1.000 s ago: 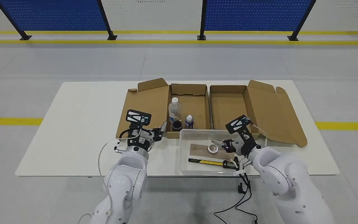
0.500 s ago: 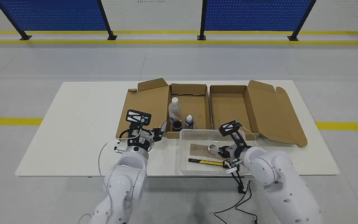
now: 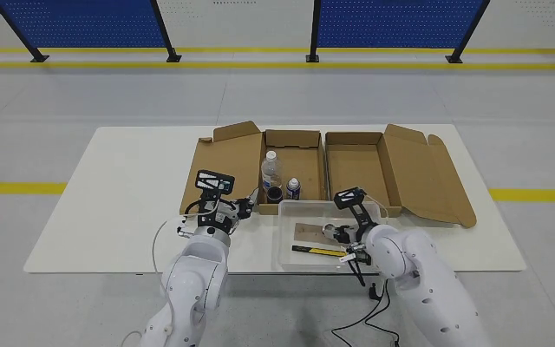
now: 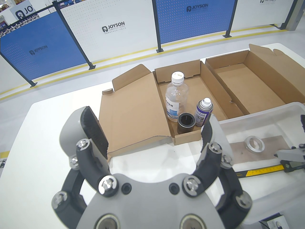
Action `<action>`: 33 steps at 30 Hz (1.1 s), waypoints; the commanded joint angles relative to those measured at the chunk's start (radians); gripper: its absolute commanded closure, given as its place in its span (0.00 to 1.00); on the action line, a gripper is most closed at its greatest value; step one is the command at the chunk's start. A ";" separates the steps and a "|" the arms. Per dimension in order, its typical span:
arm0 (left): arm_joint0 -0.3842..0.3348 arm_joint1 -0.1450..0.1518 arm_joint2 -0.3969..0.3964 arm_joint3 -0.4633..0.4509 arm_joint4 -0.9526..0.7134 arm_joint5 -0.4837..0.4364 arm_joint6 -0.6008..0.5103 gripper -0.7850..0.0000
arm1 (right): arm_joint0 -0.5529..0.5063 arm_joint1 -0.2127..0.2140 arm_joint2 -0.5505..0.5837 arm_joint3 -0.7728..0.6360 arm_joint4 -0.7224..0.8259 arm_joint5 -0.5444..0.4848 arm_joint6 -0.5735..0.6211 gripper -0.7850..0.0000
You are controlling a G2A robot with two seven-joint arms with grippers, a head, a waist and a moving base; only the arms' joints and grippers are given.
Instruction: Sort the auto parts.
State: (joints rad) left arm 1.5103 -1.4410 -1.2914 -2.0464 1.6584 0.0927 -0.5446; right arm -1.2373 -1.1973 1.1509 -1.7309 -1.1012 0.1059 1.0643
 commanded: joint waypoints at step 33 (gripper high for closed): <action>0.000 0.000 0.000 0.000 0.000 0.000 0.000 0.00 | 0.125 -0.051 -0.111 0.190 -0.028 0.136 -0.012 0.48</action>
State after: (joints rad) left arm 1.5103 -1.4410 -1.2914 -2.0464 1.6584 0.0927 -0.5446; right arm -1.1122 -1.2475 1.0404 -1.5412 -1.1270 0.2409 1.0513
